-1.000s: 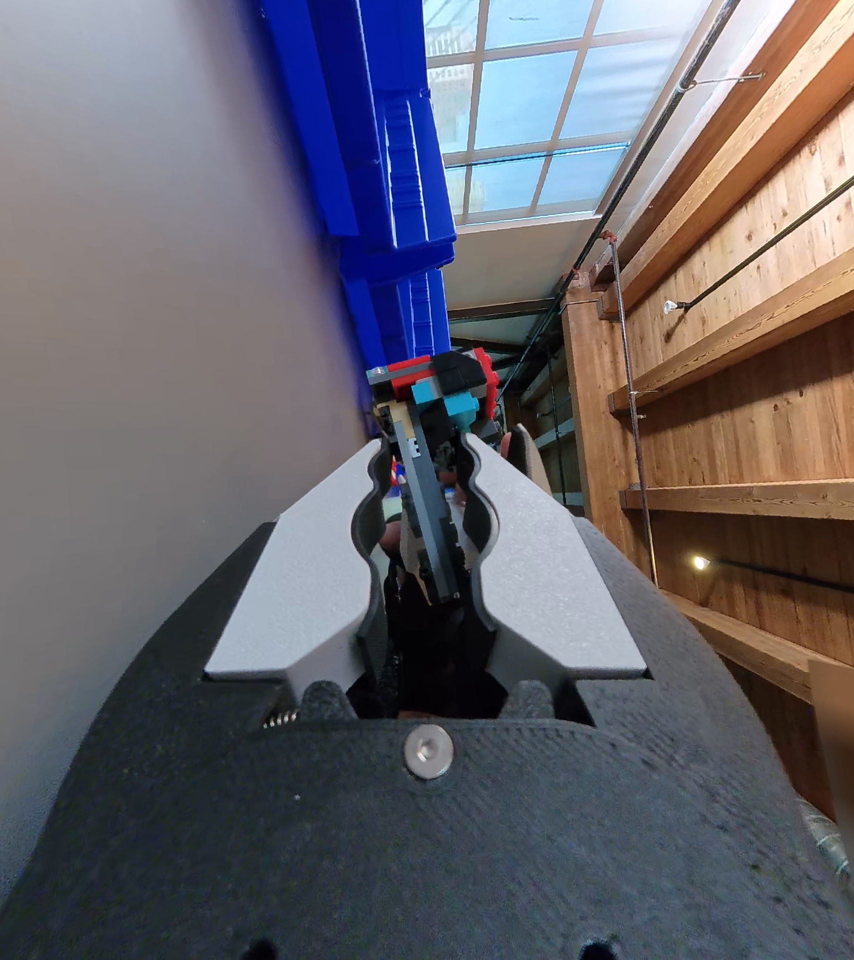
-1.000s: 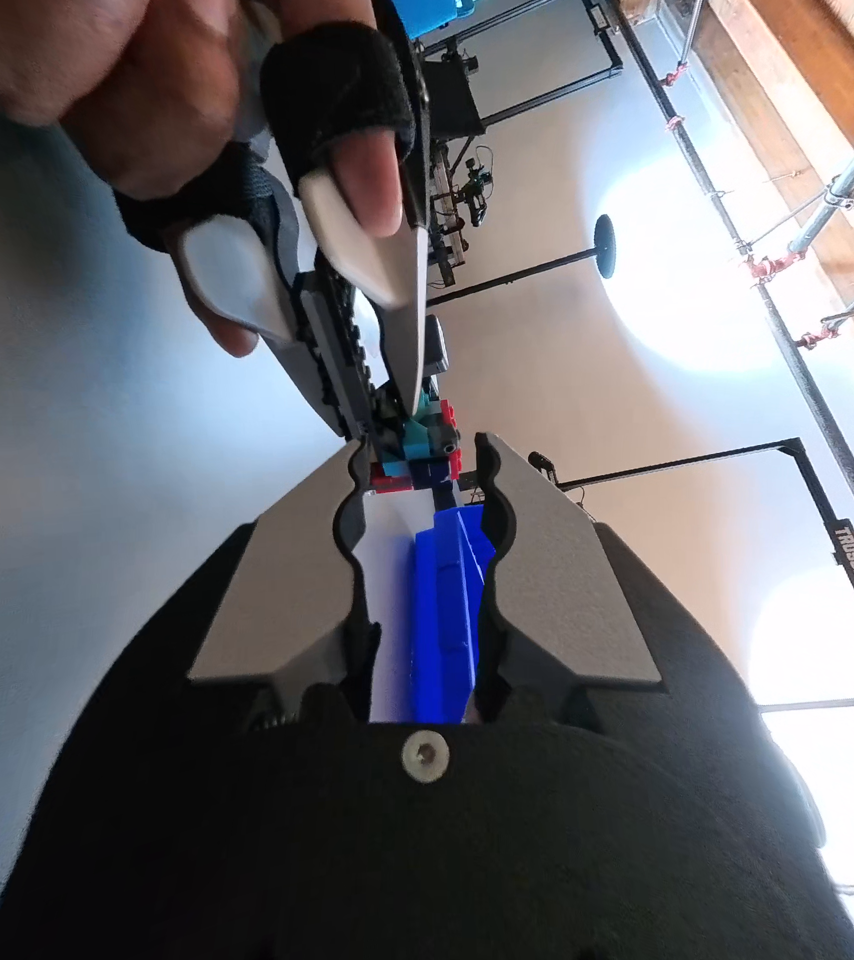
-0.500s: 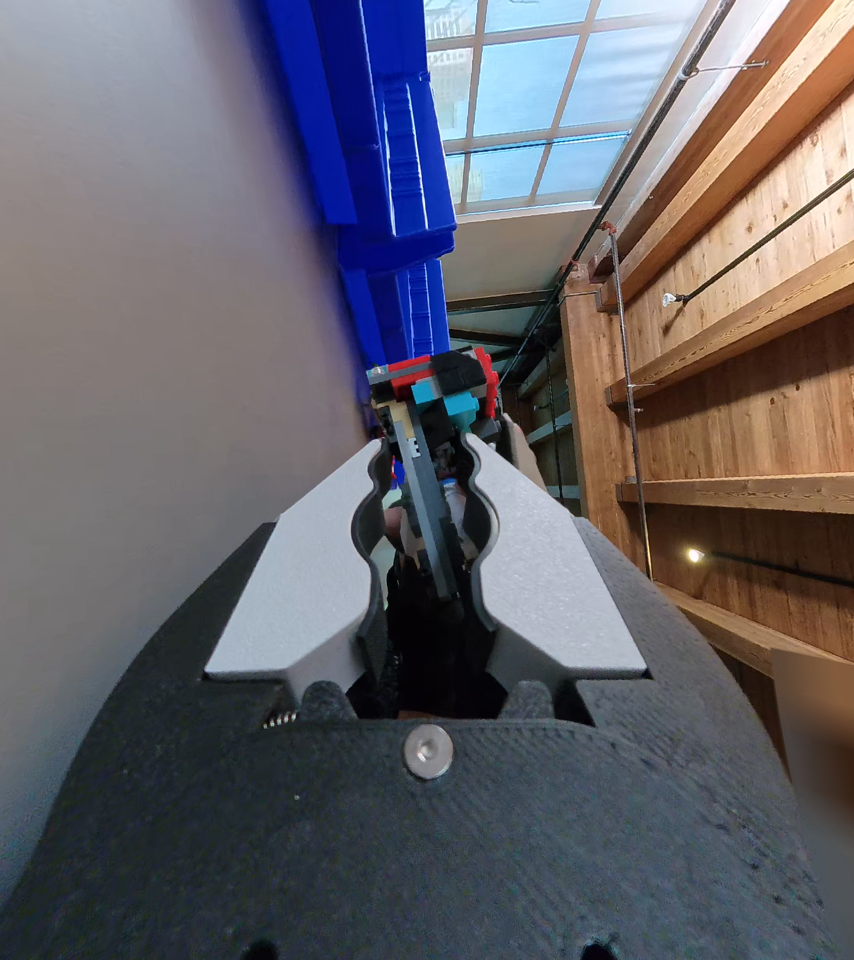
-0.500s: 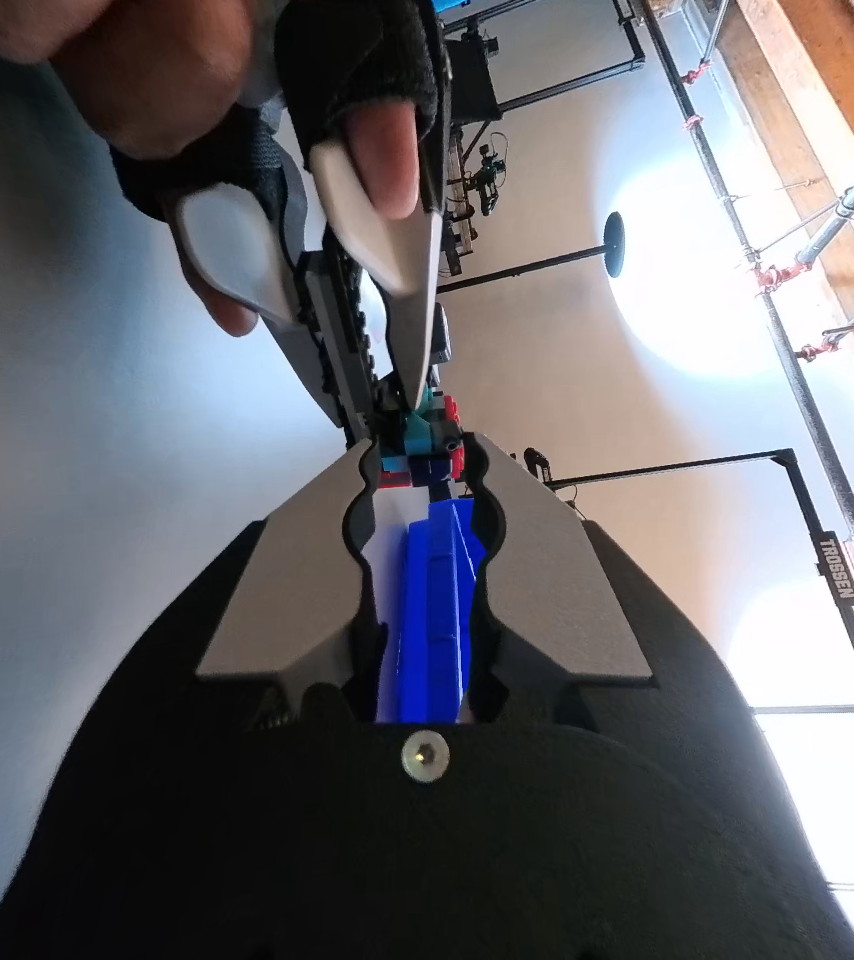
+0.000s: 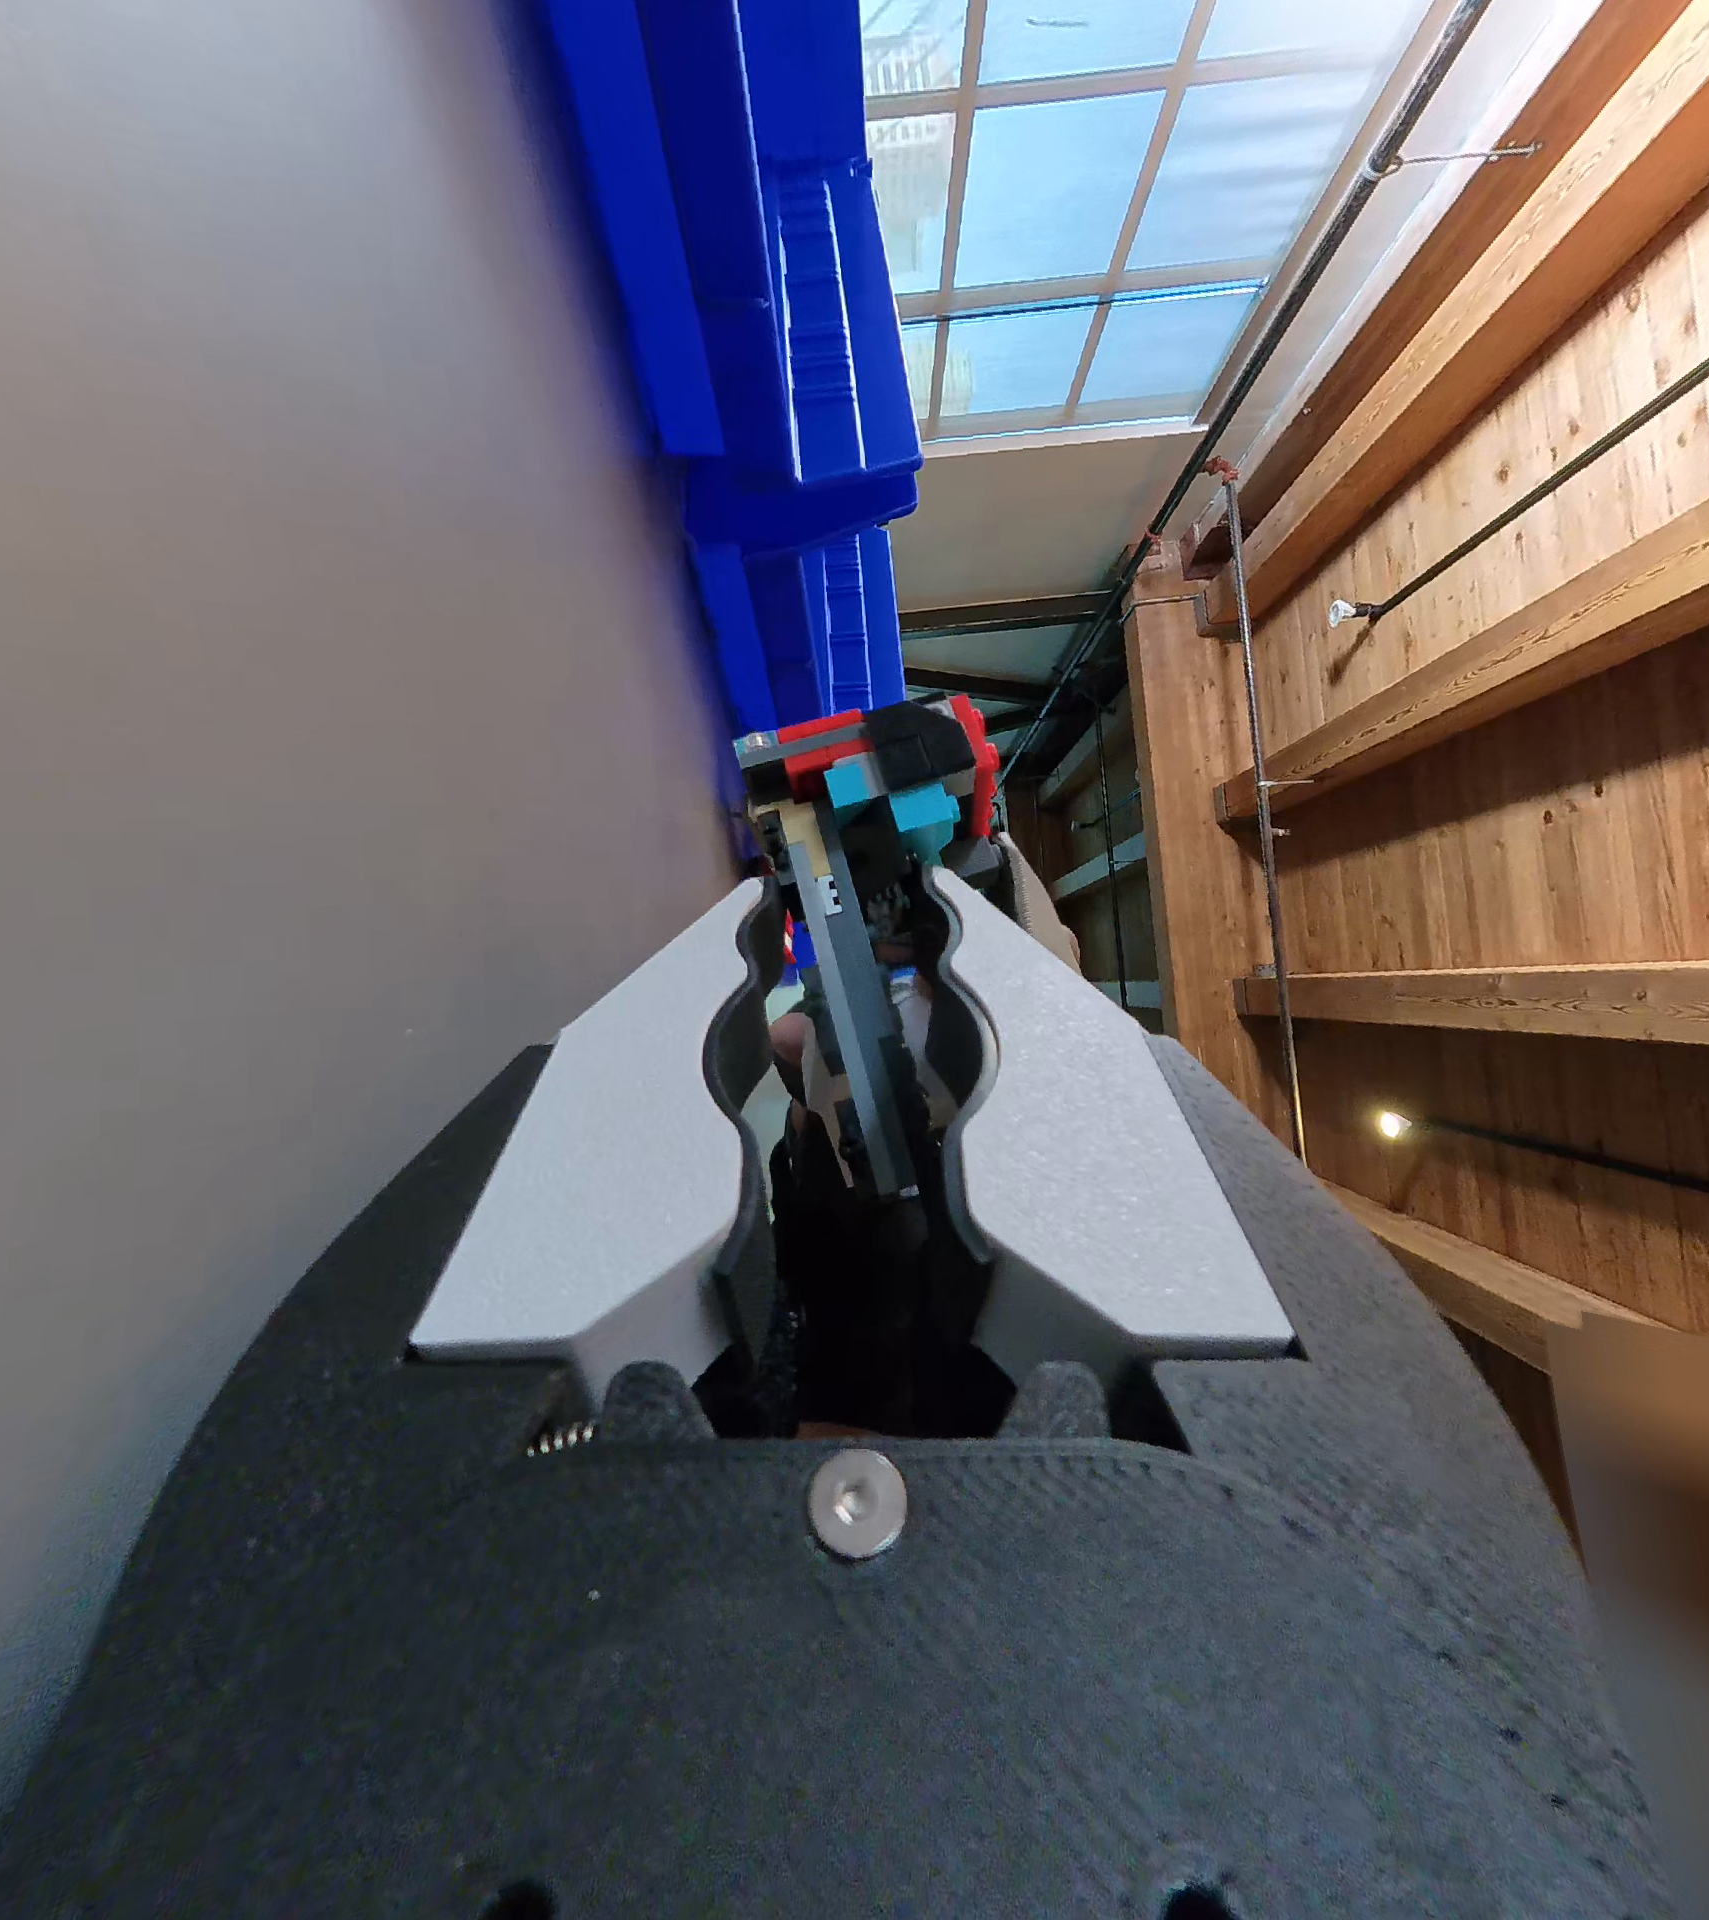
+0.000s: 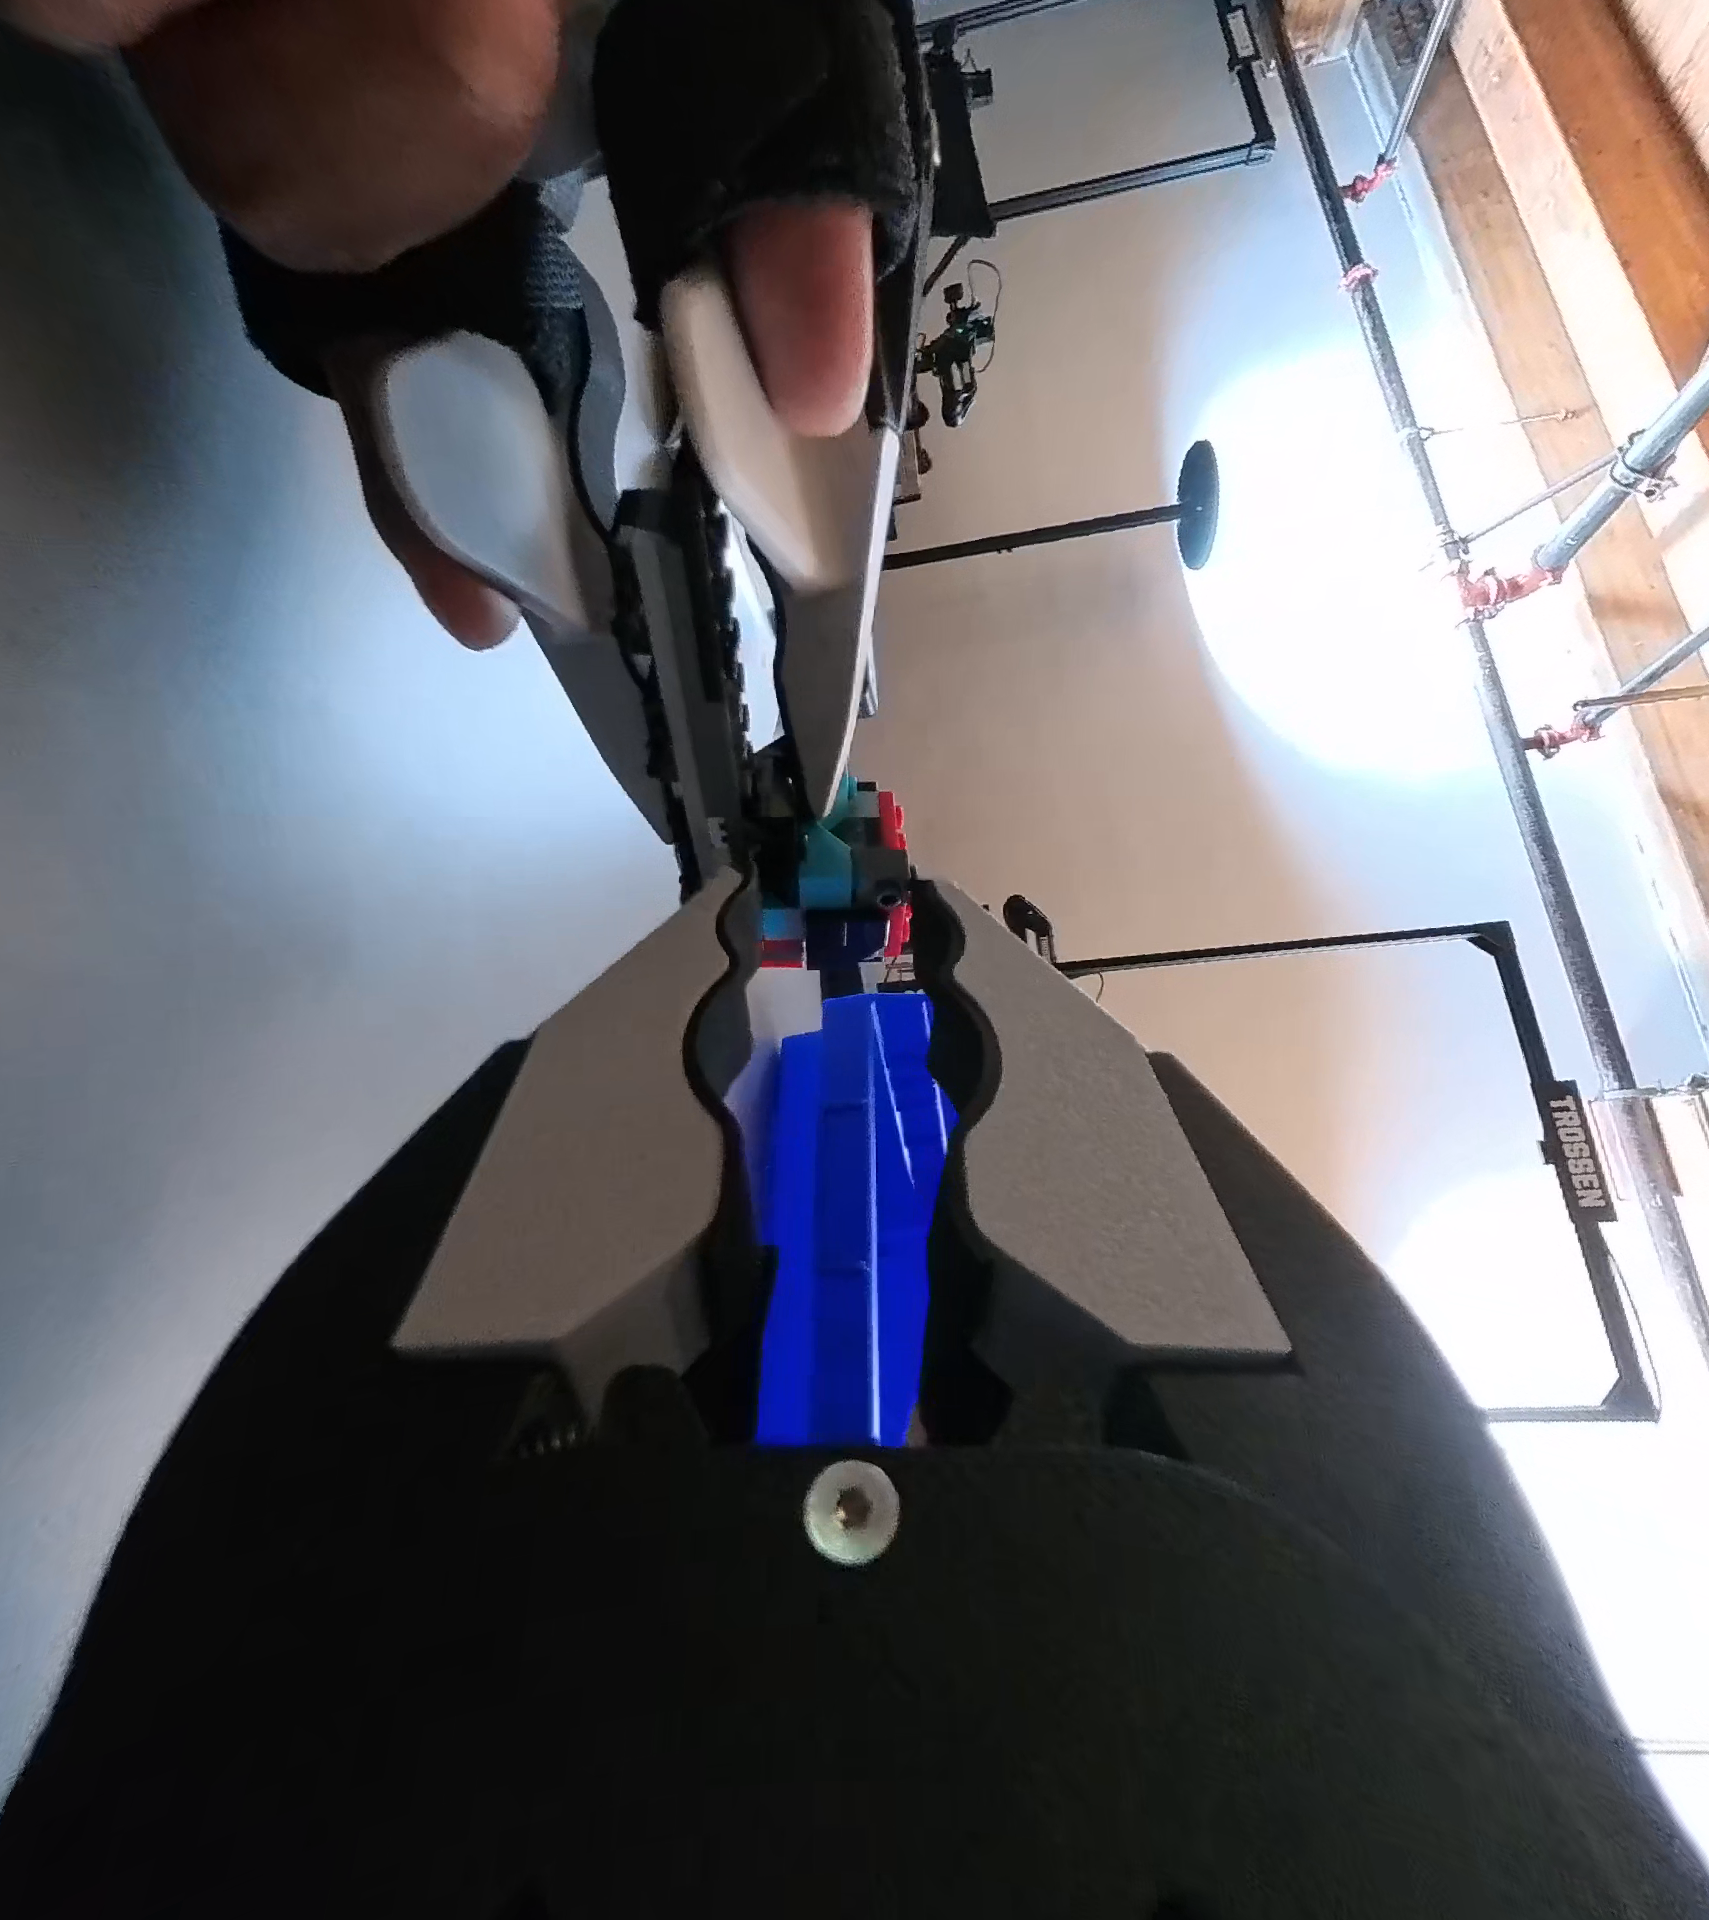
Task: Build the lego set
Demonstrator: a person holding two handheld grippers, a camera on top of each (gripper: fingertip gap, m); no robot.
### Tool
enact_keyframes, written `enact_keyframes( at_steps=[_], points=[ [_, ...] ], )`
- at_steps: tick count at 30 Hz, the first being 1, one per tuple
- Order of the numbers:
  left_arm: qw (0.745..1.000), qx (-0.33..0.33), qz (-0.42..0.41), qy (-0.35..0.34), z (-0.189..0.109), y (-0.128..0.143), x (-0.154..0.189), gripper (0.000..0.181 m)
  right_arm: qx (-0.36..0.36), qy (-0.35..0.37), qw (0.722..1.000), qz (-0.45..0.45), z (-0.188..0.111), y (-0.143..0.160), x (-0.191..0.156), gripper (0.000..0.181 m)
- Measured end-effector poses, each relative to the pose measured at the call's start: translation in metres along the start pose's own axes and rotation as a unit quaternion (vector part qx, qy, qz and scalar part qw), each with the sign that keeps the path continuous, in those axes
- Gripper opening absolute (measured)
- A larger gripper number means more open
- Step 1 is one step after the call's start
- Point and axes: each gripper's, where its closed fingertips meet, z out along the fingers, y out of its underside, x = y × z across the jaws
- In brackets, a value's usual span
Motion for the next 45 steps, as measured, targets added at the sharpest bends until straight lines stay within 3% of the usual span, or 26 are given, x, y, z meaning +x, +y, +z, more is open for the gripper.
enact_keyframes(
  at_steps=[45],
  points=[
    [1.0, 0.01, 0.008, -0.027, -0.0011, -0.0027, -0.0092, 0.024, -0.014, -0.02, 0.999, -0.031, 0.0018, 0.0018, -0.0083, 0.025]
  ],
)
